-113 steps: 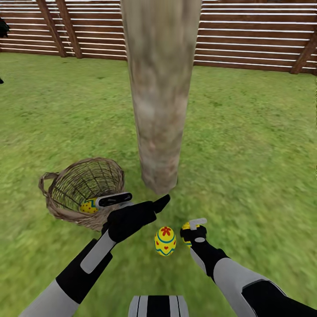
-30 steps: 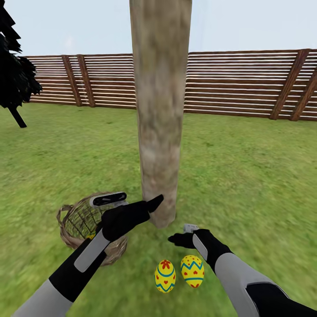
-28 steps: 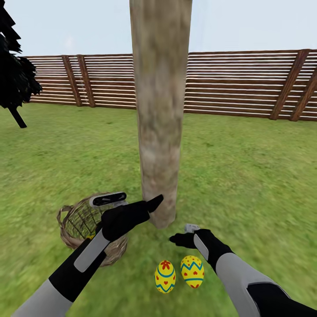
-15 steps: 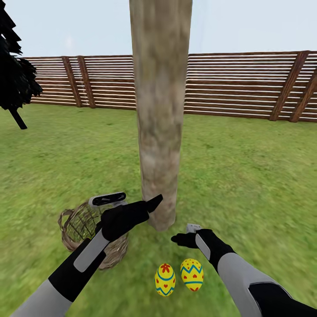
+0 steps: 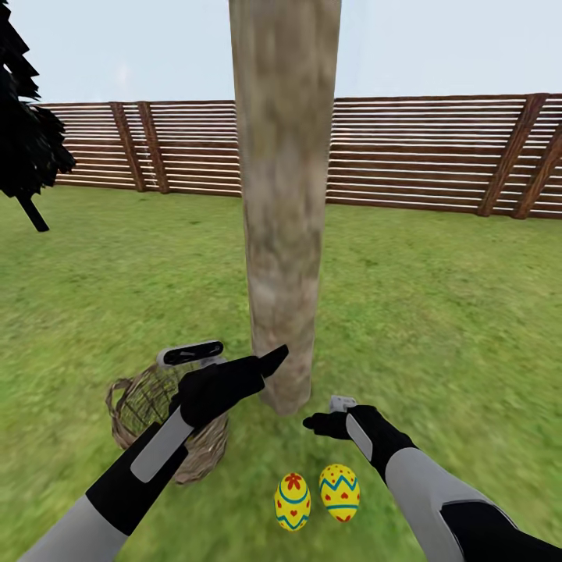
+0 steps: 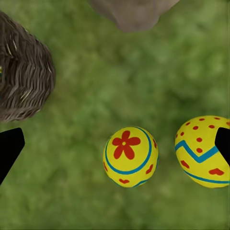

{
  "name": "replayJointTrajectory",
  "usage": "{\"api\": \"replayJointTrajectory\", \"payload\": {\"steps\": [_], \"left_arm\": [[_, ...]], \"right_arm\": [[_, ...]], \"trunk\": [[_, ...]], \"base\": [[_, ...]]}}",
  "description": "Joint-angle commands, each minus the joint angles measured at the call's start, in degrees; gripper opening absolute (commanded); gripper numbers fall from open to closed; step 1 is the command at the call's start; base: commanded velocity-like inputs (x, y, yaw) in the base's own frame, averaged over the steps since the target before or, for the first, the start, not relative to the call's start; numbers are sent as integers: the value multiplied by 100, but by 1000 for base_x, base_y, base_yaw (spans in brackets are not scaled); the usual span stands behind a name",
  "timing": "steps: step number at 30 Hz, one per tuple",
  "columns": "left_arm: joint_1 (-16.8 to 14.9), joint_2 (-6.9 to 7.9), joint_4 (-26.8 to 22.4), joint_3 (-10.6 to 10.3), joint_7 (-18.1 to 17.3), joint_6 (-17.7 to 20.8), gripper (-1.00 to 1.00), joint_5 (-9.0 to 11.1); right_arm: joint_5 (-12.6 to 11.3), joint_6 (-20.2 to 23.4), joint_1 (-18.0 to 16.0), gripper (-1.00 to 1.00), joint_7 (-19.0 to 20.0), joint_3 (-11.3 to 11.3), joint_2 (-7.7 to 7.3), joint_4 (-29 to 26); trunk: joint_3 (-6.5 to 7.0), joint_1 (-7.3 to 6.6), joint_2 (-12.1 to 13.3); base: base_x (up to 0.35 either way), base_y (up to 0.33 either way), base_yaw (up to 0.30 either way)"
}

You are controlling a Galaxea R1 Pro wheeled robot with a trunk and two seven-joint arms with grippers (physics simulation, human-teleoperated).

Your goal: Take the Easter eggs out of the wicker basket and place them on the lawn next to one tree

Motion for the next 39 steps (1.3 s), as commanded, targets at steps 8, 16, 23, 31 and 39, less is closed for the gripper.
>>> {"api": "replayJointTrajectory", "payload": {"steps": [8,16,23,31,39], "left_arm": [[-6,6,-1,-17,-8,57,100,41],[-6,6,-1,-18,-10,51,100,41],[2,8,363,-25,-610,-2,100,115],[3,-9,648,-28,-1124,13,100,112],[3,-12,657,-28,-1142,16,100,112]], "right_arm": [[-46,29,-1,100,-9,27,7,0],[-32,20,-1,100,-9,29,35,23],[-45,20,-1,100,-9,28,29,27],[-54,20,-1,100,-9,27,16,27],[-55,20,-1,100,-9,27,15,27]], "trunk": [[139,-177,320],[283,-353,641],[301,-375,681],[301,-375,681],[301,-375,681]], "base": [[0,0,0],[0,0,0],[0,0,0],[-94,99,0],[-210,221,0]]}}
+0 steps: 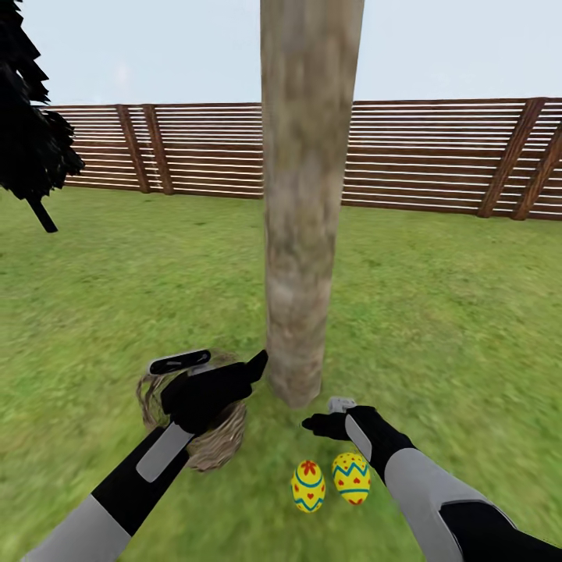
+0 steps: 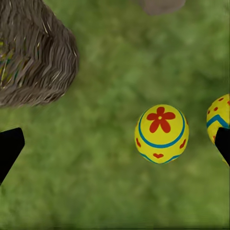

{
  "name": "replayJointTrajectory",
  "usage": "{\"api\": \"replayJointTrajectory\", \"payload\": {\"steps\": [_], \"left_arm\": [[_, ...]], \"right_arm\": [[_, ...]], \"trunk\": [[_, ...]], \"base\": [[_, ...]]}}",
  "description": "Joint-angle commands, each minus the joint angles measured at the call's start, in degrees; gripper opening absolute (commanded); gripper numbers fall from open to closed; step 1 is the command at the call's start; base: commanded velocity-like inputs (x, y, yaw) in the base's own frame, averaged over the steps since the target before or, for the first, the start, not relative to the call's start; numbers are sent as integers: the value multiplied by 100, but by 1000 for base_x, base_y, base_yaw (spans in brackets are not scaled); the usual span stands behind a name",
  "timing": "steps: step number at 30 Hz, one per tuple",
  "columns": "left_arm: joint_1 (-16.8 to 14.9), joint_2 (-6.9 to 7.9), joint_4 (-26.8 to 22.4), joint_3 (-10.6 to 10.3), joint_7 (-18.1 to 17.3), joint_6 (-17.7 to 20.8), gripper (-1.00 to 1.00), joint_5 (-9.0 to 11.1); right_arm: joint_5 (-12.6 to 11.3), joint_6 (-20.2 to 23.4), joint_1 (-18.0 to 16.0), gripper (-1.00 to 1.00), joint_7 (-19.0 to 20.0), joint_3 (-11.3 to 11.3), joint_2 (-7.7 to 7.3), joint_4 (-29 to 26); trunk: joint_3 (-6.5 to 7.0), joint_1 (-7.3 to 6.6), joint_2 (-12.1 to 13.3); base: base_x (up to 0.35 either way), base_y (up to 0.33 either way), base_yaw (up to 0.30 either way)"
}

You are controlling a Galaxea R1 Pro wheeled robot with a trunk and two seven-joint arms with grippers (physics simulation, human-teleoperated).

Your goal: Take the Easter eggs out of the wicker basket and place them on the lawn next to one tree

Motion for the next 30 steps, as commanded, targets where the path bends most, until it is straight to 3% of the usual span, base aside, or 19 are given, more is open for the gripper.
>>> {"api": "replayJointTrajectory", "payload": {"steps": [1,8,20,30], "left_arm": [[-6,7,-1,-20,-17,61,100,32],[-6,7,7,-18,-9,64,100,33],[-6,7,3,-24,-18,52,100,32],[-10,-35,10,-18,-56,54,100,7]], "right_arm": [[-46,30,-2,100,-11,19,-2,-8],[-54,30,-2,100,-11,19,-2,-8],[-51,36,-2,100,-9,19,-5,-7],[-55,214,-2,100,7,11,-16,0]], "trunk": [[-5,-3,-2],[-5,-3,-2],[-5,-3,-2],[31,-47,78]], "base": [[-214,224,0],[-112,222,0],[121,259,0],[10,19,0]]}}
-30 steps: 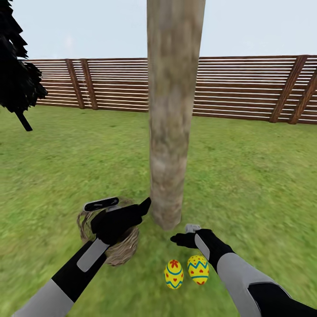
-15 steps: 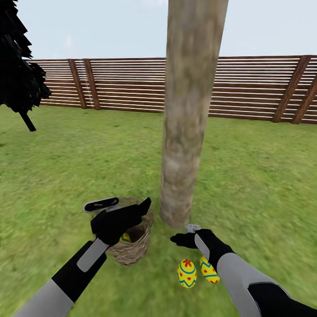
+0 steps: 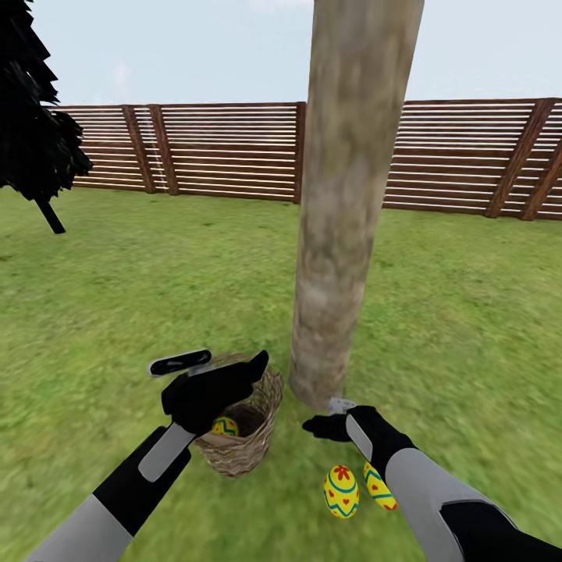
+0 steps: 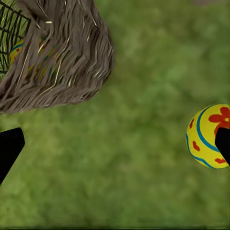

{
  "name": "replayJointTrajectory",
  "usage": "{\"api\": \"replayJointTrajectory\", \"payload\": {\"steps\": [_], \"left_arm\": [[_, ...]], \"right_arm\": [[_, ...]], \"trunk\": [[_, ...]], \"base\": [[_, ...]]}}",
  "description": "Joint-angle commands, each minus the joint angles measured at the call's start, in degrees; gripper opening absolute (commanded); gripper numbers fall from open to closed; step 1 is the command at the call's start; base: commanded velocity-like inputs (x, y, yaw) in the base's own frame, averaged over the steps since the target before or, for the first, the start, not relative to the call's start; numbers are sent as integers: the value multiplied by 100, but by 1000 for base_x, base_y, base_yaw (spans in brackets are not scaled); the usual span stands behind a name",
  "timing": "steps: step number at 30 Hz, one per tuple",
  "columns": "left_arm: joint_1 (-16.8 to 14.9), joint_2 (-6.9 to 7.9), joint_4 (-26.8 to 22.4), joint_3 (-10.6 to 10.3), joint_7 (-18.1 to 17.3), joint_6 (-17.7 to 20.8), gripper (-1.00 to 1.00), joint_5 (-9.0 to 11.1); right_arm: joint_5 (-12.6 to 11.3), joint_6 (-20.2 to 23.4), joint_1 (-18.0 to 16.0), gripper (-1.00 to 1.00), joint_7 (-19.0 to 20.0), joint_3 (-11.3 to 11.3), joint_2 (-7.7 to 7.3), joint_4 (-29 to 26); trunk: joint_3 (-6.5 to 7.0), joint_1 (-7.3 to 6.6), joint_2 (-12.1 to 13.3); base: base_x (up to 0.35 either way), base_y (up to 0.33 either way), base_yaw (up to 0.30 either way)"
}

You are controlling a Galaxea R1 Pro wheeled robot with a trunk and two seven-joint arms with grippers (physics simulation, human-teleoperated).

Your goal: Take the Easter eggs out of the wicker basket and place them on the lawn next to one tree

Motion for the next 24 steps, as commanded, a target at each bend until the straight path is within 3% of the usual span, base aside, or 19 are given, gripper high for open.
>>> {"api": "replayJointTrajectory", "payload": {"steps": [1,3,4,8,12,17,19,20,22,24], "left_arm": [[-13,-40,-6,-22,37,68,100,14],[-54,-187,-9,-24,263,73,100,-14],[-72,-244,-16,-17,562,79,100,-21],[-135,-262,-61,132,1666,116,100,-26],[-178,-242,-92,218,2061,139,100,-24],[-192,176,-128,282,2139,202,100,27],[-192,270,-166,576,2143,580,100,16],[-173,376,-132,1126,2154,1168,100,-19],[-151,581,-103,1417,2159,1354,100,-32],[-136,890,-86,1557,2157,1438,100,-38]], "right_arm": [[-39,73,-1,100,-6,19,0,-9],[-37,127,-1,100,-6,19,-1,-13],[-40,148,-1,100,-7,19,-2,-11],[-30,176,-1,100,-8,23,9,-23],[6,190,-1,100,-8,34,-1,-60],[46,494,-1,100,-53,51,-18,-93],[50,691,-1,100,-107,50,-23,-193],[38,777,-1,100,-192,46,-25,-314],[37,798,-1,100,-296,45,-21,-341],[44,810,-2,100,-447,50,-6,-356]], "trunk": [[14,-23,39],[50,-67,120],[67,-89,160],[139,-177,320],[211,-265,481],[301,-375,681],[337,-419,761],[355,-441,802],[391,-484,882],[427,-528,962]], "base": [[0,0,0],[0,0,0],[0,0,0],[0,0,0],[0,0,0],[0,0,0],[0,0,0],[0,0,0],[0,0,0],[0,0,0]]}}
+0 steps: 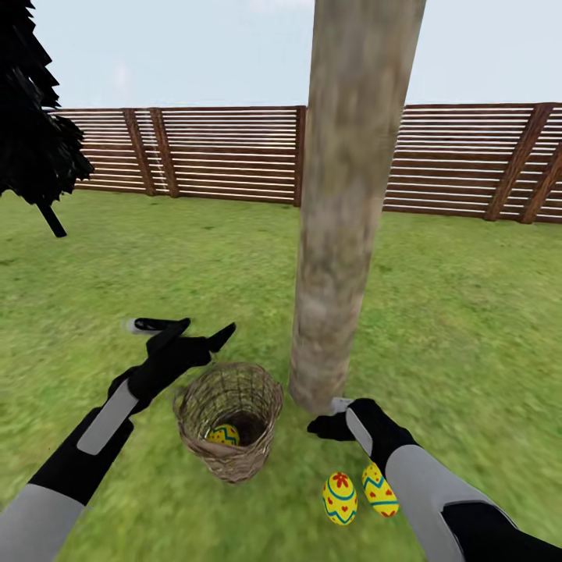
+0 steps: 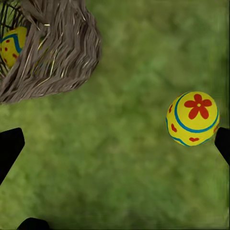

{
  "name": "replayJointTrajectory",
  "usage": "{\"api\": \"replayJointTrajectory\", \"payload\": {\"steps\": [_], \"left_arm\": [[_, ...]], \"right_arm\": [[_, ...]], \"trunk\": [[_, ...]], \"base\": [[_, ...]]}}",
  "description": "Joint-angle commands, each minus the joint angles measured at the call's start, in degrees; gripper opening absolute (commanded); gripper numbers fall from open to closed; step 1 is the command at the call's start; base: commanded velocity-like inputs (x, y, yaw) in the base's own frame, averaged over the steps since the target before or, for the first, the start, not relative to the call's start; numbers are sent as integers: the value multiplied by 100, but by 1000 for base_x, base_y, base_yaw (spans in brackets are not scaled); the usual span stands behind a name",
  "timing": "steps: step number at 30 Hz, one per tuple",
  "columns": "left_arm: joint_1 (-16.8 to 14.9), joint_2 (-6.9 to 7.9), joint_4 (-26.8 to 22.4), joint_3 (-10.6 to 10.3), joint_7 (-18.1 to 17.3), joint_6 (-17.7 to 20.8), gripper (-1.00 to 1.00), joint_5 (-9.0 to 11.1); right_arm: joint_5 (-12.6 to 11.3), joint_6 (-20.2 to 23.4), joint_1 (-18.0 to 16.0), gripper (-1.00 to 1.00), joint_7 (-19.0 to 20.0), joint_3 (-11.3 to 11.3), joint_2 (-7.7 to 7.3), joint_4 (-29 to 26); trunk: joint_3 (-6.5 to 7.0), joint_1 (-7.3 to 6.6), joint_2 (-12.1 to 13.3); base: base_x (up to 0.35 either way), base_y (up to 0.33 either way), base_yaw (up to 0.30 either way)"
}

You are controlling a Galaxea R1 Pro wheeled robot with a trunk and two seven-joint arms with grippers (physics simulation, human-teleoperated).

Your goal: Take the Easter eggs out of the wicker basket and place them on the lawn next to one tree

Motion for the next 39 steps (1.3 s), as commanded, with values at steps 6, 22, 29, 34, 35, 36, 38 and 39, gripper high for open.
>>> {"api": "replayJointTrajectory", "payload": {"steps": [6,22,29,34,35,36,38,39], "left_arm": [[6,720,12,91,-9,132,100,90],[-2,771,830,122,-5,133,100,74],[-2,777,836,128,-5,133,100,74],[-15,780,831,128,-5,132,100,66],[-23,775,831,125,-5,131,100,60],[-25,777,831,124,-5,128,100,59],[-27,779,831,125,-5,126,100,60],[-28,780,831,126,-5,125,100,63]], "right_arm": [[133,36,-1,100,-492,40,-9,-26],[193,2057,663,100,-857,35,66,-2861],[134,2119,915,100,-849,960,95,-3603],[130,2120,928,100,-843,1176,300,-3666],[76,2120,924,100,-839,1295,324,-3674],[-1,2120,924,100,-839,1356,330,-3676],[-184,2117,923,100,-840,1435,335,-3676],[-495,2114,921,100,-840,1497,338,-3676]], "trunk": [[103,-133,240],[391,-484,882],[516,-638,1162],[606,-748,1363],[624,-770,1403],[642,-792,1443],[678,-836,1523],[696,-858,1563]], "base": [[0,0,0],[0,0,0],[0,0,0],[0,0,0],[0,0,0],[0,0,0],[0,0,0],[0,0,0]]}}
